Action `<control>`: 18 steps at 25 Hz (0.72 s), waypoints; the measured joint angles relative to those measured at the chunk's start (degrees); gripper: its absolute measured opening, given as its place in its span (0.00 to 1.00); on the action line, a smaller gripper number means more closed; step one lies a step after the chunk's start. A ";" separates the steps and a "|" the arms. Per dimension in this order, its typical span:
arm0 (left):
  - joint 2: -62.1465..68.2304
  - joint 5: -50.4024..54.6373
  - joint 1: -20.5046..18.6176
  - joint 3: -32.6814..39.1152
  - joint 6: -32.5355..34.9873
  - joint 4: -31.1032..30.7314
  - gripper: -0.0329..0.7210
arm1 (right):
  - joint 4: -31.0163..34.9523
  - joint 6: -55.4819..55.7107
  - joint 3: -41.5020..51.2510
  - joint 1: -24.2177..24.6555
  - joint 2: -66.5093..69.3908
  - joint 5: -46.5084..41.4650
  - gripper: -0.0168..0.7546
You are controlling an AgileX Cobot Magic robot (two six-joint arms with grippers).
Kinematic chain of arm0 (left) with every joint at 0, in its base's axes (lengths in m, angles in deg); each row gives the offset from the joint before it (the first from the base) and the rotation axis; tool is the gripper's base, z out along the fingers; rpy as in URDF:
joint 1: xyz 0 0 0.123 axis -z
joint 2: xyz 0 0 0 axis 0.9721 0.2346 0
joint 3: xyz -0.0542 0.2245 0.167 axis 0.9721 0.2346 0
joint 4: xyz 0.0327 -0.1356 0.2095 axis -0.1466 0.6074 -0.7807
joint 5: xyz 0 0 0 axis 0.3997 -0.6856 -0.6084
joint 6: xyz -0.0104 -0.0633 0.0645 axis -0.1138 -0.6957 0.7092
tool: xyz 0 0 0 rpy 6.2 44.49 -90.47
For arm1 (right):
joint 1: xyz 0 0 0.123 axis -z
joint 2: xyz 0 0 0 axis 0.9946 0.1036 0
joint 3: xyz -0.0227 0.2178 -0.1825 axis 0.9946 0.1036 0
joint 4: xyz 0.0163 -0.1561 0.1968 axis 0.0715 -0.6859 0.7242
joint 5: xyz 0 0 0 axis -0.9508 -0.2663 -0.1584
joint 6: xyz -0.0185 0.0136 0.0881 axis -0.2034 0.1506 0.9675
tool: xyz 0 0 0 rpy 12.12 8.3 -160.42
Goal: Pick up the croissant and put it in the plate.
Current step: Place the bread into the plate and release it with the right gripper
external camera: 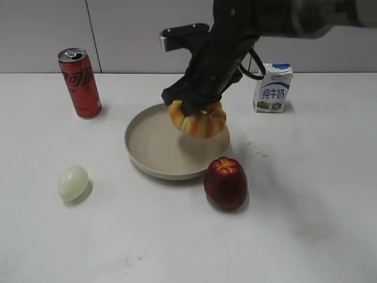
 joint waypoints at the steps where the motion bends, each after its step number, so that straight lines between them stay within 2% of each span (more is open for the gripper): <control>1: 0.00 0.00 0.00 0.00 0.00 0.00 0.35 | 0.17 -0.05 0.00 -0.07 1.01 -0.07 0.16; 3: 0.00 0.00 0.00 0.00 0.00 0.00 0.35 | 0.51 -0.05 0.00 -0.07 2.34 -0.07 0.24; 7: 0.00 0.00 0.00 0.00 0.00 0.00 0.35 | 0.73 -0.21 -0.07 -0.07 3.31 0.11 0.70; 8: 0.00 0.00 0.00 0.00 0.00 0.00 0.35 | 0.78 -0.66 -0.12 -0.07 3.31 0.11 0.78; 12: 0.00 0.00 0.00 0.00 0.00 0.00 0.35 | 0.49 -2.27 -0.82 -0.07 2.61 -1.63 0.81; 18: 0.00 0.00 0.00 0.00 0.00 0.00 0.35 | -2.57 -2.63 -4.70 0.58 -2.91 -11.99 0.81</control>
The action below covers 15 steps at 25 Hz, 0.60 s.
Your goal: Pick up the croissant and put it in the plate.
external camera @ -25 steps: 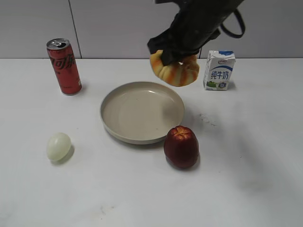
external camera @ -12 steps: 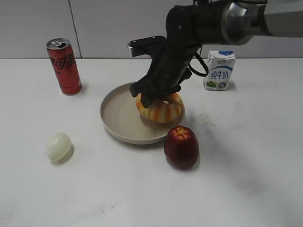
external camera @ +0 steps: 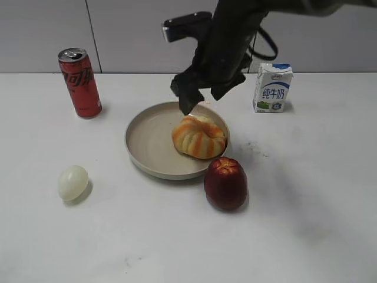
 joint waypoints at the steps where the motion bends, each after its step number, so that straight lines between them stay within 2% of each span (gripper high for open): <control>1: 0.00 0.00 0.00 0.00 0.00 0.00 0.35 | -0.20 0.00 -0.21 0.37 -1.72 -1.68 0.81; 4: 0.00 0.00 0.00 0.00 0.00 0.00 0.35 | -1.46 1.32 -0.47 2.51 -6.86 -6.94 0.81; 9: 0.00 0.00 0.00 0.00 0.00 0.00 0.35 | -3.49 3.40 0.90 9.55 -14.75 -14.46 0.80; 15: 0.00 0.00 0.00 0.00 0.00 0.00 0.35 | -7.15 5.14 13.92 16.90 -27.77 -14.93 0.79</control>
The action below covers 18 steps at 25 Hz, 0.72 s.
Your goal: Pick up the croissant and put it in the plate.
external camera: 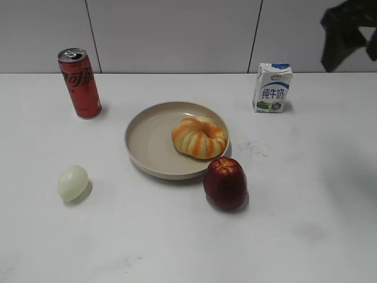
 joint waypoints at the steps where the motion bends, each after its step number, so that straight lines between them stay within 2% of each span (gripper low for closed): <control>1: 0.00 0.00 0.00 0.00 0.00 0.00 0.35 | -1.19 0.72 3.19 0.48 -2.06 0.00 0.79; 9: 0.00 0.00 0.00 0.00 0.00 0.00 0.35 | -2.87 5.74 29.14 0.77 -23.78 -0.05 0.79; 14: 0.00 0.00 0.00 0.00 0.00 0.00 0.35 | -2.81 6.40 41.14 0.79 -39.92 1.07 0.79; 18: 0.00 0.00 0.00 0.00 0.00 0.00 0.35 | -2.81 6.47 48.41 0.79 -53.08 5.42 0.79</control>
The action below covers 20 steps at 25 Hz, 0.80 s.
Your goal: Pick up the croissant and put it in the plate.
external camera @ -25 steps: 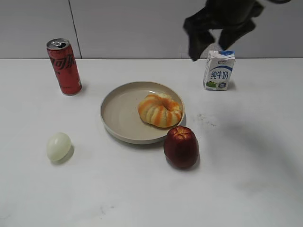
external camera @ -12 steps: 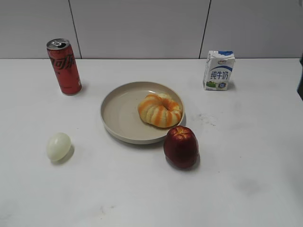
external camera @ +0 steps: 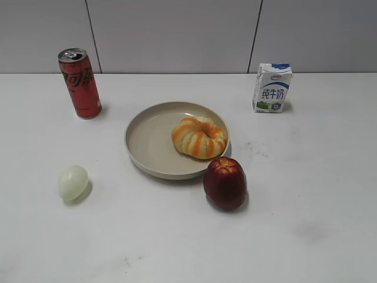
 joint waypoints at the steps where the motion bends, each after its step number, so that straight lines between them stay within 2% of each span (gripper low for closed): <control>1: 0.00 0.00 0.00 0.00 0.00 0.00 0.35 | 0.00 0.02 1.60 0.00 -2.68 1.03 0.79; 8: 0.00 0.00 0.00 0.00 0.00 0.00 0.35 | 0.00 -0.44 9.65 0.00 -17.34 3.45 0.79; 20: 0.00 0.00 0.00 0.00 0.00 0.00 0.35 | 0.85 -1.63 9.87 0.00 -18.97 3.45 0.79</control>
